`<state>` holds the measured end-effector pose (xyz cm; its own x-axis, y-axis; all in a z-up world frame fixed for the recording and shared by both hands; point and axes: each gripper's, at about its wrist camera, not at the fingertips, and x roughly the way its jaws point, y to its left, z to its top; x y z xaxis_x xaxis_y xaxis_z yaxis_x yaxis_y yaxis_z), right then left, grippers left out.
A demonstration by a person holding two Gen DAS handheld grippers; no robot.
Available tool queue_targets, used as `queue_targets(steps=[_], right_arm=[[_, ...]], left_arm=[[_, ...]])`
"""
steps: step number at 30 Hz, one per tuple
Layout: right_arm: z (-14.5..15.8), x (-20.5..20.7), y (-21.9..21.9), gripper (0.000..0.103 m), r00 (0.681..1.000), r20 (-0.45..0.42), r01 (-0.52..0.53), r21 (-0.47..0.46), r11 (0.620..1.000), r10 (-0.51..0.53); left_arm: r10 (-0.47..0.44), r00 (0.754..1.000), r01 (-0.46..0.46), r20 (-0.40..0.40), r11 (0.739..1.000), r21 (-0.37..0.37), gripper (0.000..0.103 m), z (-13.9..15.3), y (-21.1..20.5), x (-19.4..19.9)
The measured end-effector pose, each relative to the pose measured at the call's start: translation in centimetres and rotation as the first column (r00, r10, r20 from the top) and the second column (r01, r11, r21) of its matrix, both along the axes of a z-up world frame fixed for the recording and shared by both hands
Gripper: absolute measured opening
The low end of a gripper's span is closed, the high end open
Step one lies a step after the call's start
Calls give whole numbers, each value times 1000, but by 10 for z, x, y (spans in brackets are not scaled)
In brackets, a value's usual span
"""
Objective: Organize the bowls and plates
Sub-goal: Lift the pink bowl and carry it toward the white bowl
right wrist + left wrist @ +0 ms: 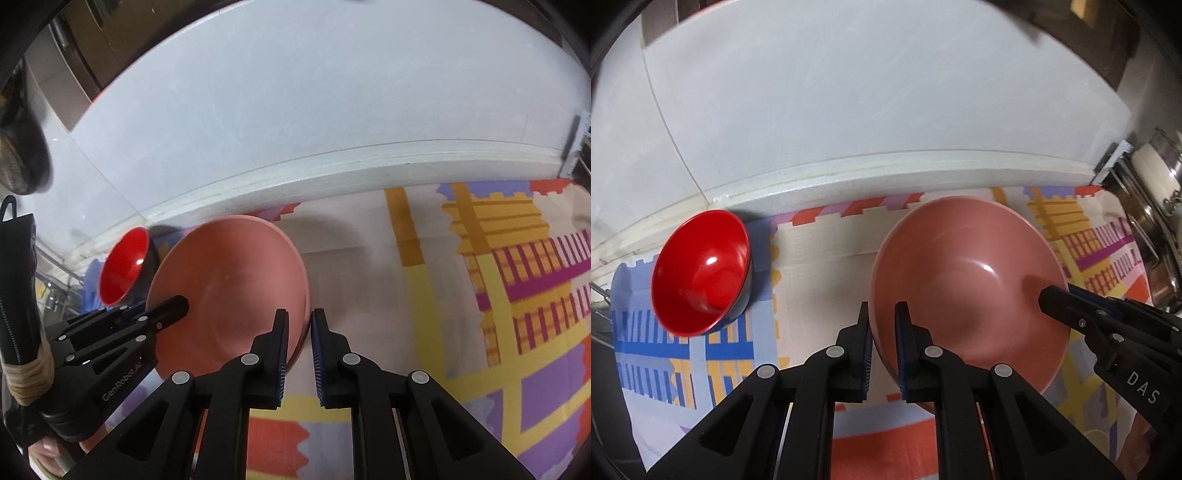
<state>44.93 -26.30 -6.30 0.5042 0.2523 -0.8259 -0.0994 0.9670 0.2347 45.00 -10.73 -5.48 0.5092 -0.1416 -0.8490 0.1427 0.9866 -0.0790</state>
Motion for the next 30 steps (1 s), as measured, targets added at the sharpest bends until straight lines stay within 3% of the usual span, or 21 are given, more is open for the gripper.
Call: queue_targets(steps=[7,15,30], right_arm=[[23,-36,-12,14,999,41,18,-9,1000,-18],[46,-84,-30,14,994,96,53,-38,998,-49],[53,-156,-55,14,993,96,80,-48,996,-75]], left_arm=[[-19,999,20,33,1000,-15,13,15,-19,-35],[-40,999,40,8,997,-64,14,18,-35,-75],[-103,994,104,28,993,-54,15,27,-63,-138]])
